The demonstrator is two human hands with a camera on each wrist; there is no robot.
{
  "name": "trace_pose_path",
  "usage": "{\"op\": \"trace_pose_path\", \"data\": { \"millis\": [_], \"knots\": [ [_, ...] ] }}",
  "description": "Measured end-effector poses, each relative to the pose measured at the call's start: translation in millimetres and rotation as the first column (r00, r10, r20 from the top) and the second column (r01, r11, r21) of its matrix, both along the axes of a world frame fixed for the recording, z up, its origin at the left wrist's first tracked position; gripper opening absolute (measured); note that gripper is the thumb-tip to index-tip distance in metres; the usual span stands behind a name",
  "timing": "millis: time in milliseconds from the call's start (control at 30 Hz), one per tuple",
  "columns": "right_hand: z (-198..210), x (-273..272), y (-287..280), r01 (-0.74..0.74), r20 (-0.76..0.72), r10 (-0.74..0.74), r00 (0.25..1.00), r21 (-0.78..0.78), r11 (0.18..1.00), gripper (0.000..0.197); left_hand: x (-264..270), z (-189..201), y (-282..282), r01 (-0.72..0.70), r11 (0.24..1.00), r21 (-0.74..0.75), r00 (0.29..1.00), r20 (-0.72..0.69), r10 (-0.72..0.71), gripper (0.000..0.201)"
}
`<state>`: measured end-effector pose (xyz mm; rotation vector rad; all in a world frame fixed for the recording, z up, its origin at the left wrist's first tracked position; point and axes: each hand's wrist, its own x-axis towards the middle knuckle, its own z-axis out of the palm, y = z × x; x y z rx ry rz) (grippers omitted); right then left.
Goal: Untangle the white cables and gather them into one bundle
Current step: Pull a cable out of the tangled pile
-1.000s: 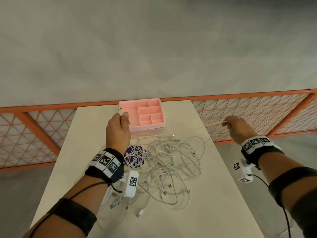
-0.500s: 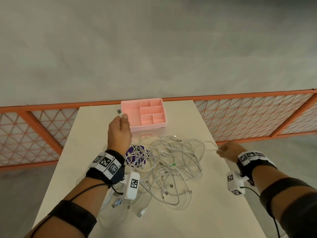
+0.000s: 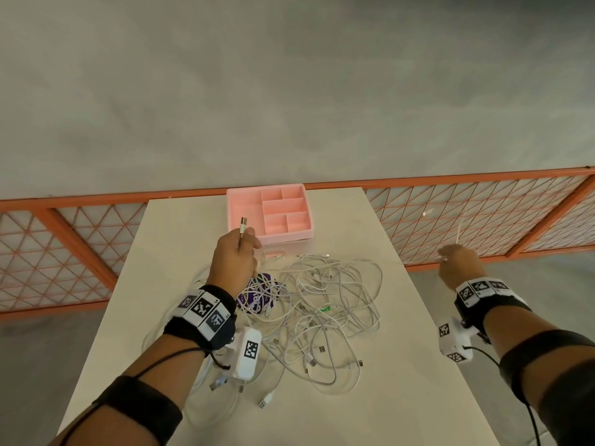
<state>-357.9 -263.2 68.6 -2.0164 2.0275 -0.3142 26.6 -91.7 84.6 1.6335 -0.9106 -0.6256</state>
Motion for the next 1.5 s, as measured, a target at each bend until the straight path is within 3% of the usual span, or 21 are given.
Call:
{"op": "trace_pose_path", "data": {
  "millis": [67, 200, 267, 300, 367, 433, 533, 600, 700, 833, 1100, 1300, 1367, 1500],
  "knots": [
    [-10, -6, 8, 0.098, -0.137, -0.075, 0.988, 0.172, 0.980, 0.020, -7, 2, 1, 0.089, 0.996, -0.001, 0.994, -0.065, -0.089, 0.034],
    [-60, -35, 19, 0.182, -0.221, -0.109, 0.969, 0.341, 0.922, 0.017, -11, -1, 5, 0.173, 0.984, 0.034, 0.985, 0.005, -0.173, 0.032],
    [-81, -46, 26, 0.148, -0.304, -0.015, 0.952, 0.420, 0.895, 0.013, -11, -4, 6, 0.180, 0.982, 0.056, 0.984, -0.002, -0.180, 0.033],
    [-89, -50, 31, 0.112, -0.321, 0.049, 0.946, 0.465, 0.878, 0.023, -11, -4, 7, 0.187, 0.980, 0.066, 0.982, -0.008, -0.187, 0.034],
    [-85, -42, 40, 0.050, -0.269, 0.113, 0.956, 0.533, 0.845, 0.030, -13, -6, 9, 0.205, 0.976, 0.079, 0.979, -0.018, -0.205, 0.036],
    [-71, -25, 45, -0.010, -0.220, 0.140, 0.965, 0.507, 0.862, 0.019, -16, -7, 11, 0.231, 0.969, 0.092, 0.973, -0.031, -0.229, 0.037],
    [-50, 8, 41, -0.129, -0.109, 0.179, 0.978, 0.361, 0.924, 0.025, -21, -8, 13, 0.260, 0.959, 0.116, 0.965, -0.050, -0.256, 0.038],
    [-33, 40, 44, -0.241, -0.024, 0.261, 0.965, 0.307, 0.921, 0.026, -25, -9, 15, 0.276, 0.951, 0.137, 0.961, -0.042, -0.273, 0.041],
    [-15, 94, 53, -0.450, 0.123, 0.433, 0.893, 0.248, 0.858, 0.024, -27, -13, 20, 0.287, 0.944, 0.165, 0.958, -0.030, -0.286, 0.044],
    [-23, 150, 68, -0.593, 0.155, 0.575, 0.803, 0.300, 0.747, 0.026, -24, -20, 28, 0.270, 0.945, 0.184, 0.963, -0.038, -0.268, 0.043],
    [-87, 180, 83, -0.525, 0.018, 0.603, 0.798, 0.513, 0.679, 0.039, -19, -24, 42, 0.268, 0.942, 0.202, 0.963, -0.061, -0.261, 0.037],
    [-101, 179, 85, -0.549, 0.019, 0.637, 0.771, 0.526, 0.649, 0.048, -20, -23, 43, 0.276, 0.938, 0.211, 0.961, -0.068, -0.267, 0.036],
    [-100, 178, 87, -0.543, 0.021, 0.616, 0.787, 0.497, 0.677, 0.051, -20, -24, 43, 0.285, 0.933, 0.219, 0.958, -0.068, -0.277, 0.035],
    [-98, 176, 88, -0.511, 0.020, 0.546, 0.837, 0.383, 0.770, 0.018, -19, -25, 42, 0.292, 0.930, 0.225, 0.957, -0.069, -0.283, 0.035]
  ]
}}
